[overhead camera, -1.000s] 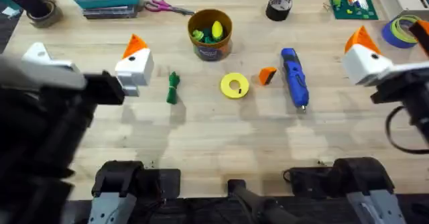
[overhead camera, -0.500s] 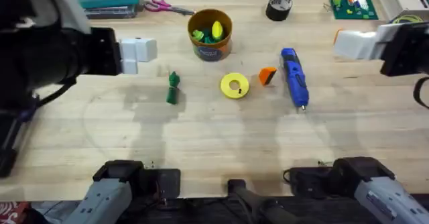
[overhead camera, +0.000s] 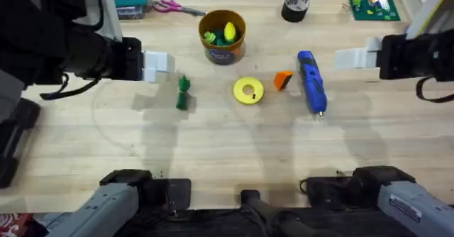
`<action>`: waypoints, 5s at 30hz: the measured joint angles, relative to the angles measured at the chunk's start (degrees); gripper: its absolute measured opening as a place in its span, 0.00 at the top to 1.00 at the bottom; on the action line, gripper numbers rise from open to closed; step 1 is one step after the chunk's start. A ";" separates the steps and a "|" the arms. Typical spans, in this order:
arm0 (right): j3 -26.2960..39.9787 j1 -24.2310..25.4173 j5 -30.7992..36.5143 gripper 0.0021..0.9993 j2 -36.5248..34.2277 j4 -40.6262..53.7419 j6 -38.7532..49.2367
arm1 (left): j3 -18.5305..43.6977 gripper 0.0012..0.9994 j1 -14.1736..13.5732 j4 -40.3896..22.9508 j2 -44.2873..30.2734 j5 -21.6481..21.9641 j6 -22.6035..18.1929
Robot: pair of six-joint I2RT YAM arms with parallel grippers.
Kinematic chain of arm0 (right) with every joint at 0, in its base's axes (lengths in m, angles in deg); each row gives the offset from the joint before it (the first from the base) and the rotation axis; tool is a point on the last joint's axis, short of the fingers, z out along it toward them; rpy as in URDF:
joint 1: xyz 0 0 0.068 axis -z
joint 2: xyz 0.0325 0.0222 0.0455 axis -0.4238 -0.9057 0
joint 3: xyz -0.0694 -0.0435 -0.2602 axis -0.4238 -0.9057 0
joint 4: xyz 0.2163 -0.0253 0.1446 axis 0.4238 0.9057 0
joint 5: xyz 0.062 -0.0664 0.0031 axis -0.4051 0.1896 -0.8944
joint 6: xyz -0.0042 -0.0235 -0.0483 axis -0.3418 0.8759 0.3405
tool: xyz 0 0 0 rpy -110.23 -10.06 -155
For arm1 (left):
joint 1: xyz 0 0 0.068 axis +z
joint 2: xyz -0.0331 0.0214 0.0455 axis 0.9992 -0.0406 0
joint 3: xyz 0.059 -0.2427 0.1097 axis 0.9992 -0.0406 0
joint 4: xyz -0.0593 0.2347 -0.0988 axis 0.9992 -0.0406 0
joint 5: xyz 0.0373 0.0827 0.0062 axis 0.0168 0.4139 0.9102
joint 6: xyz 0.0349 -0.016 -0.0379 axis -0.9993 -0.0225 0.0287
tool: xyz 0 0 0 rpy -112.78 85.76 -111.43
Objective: Pick up the gripper from the table and insert it into the empty holder that is missing its gripper. Then pick up a screw, insert it into the mounting hole, and use the screwdriver to tighten it. Finally, clean up the table by picking up the vegetable and placing it into the bucket.
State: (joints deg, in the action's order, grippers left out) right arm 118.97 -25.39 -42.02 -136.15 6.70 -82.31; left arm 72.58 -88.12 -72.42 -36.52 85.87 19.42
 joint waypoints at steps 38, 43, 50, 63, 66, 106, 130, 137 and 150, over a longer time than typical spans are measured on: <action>0.02 0.00 0.00 0.00 -0.51 -0.02 0.02 | -16.35 0.01 -9.90 23.40 -17.90 -1.67 7.60; 0.02 0.00 0.00 0.00 -0.51 0.00 0.00 | -16.35 0.09 -9.77 24.52 -20.01 -1.66 7.06; 0.02 0.00 0.00 0.00 -0.51 0.00 0.02 | -16.31 0.25 -9.75 24.75 -22.40 -2.63 6.84; 0.04 0.00 0.00 0.00 -0.51 0.00 0.02 | -16.04 1.00 -9.81 25.34 -22.40 -4.81 6.49; 0.04 0.00 0.00 0.00 -0.51 0.00 0.00 | -16.00 1.00 -9.81 25.27 -22.40 -4.81 6.49; 0.04 0.00 3.72 0.00 -0.51 1.11 0.02 | 11.74 1.00 -9.70 -6.63 4.75 -3.41 6.49; 0.04 0.00 3.72 0.00 -0.51 1.20 0.02 | 11.74 0.01 -9.70 -5.72 4.75 -3.21 6.46; 0.04 0.00 3.72 0.00 -0.51 1.20 0.02 | 11.74 0.01 -9.70 -3.30 4.75 -3.15 6.47; 0.04 0.00 3.72 0.00 -0.51 1.22 0.02 | 11.74 0.01 -9.70 -2.22 4.75 7.05 6.45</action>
State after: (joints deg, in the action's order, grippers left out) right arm 119.01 -25.39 -38.30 -136.66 7.92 -82.29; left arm 84.32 -97.82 -74.65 -31.77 92.92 25.87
